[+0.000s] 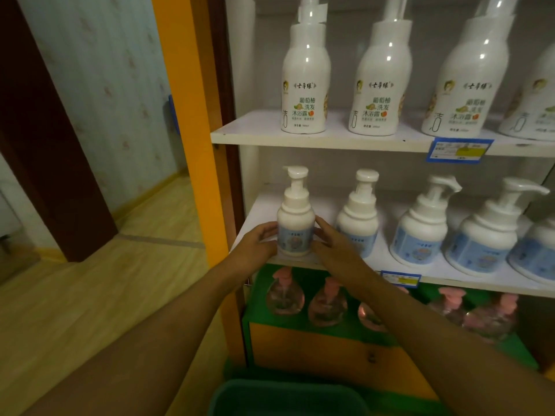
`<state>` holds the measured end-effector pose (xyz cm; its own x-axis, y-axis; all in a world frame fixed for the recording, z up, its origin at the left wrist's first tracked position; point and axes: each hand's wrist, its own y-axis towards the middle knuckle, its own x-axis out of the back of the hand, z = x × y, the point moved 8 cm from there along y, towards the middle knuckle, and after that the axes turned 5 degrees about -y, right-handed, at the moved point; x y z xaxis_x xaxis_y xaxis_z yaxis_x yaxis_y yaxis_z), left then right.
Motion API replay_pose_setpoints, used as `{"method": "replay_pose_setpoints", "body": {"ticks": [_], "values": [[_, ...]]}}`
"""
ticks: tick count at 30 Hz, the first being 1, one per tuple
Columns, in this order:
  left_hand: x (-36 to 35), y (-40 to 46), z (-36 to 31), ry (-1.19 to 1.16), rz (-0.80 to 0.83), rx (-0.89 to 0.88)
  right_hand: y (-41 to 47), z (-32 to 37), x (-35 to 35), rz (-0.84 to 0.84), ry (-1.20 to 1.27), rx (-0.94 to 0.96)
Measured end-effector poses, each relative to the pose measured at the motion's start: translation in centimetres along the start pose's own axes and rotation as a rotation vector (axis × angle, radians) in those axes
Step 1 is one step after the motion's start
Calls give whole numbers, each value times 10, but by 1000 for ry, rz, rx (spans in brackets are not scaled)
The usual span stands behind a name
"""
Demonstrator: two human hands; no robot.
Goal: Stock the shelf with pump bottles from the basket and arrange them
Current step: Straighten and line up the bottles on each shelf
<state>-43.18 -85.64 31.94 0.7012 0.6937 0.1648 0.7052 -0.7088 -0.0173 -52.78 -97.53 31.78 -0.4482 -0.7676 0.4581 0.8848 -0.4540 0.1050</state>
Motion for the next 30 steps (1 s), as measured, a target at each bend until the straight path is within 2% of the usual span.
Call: {"method": "replay_pose_setpoints", "body": {"ticks": [5, 9, 11, 14, 18, 22, 25, 27, 30], "values": [[9, -7, 4, 99, -142, -67, -13, -1, 4, -49, -3, -51], [24, -26, 20, -65, -254, -160, -43, 0, 13, -100, -5, 36], [18, -32, 41, -94, -214, -120, -56, -14, 5, -55, -34, 5], [2, -33, 85, 0, -122, 10, -68, -44, -18, 34, -9, -96], [-11, -24, 125, 61, -63, 144, -56, -79, -46, 50, -63, -143], [-24, -11, 144, -35, -3, 127, -37, -100, -81, 97, 4, -169], [-34, -7, 150, -69, 41, 88, -27, -110, -101, 72, 39, -170], [-37, -7, 154, -56, 39, 80, -23, -119, -107, 54, 27, -207], [-36, -6, 157, -80, 17, 70, -25, -123, -106, 65, 12, -159]]}}
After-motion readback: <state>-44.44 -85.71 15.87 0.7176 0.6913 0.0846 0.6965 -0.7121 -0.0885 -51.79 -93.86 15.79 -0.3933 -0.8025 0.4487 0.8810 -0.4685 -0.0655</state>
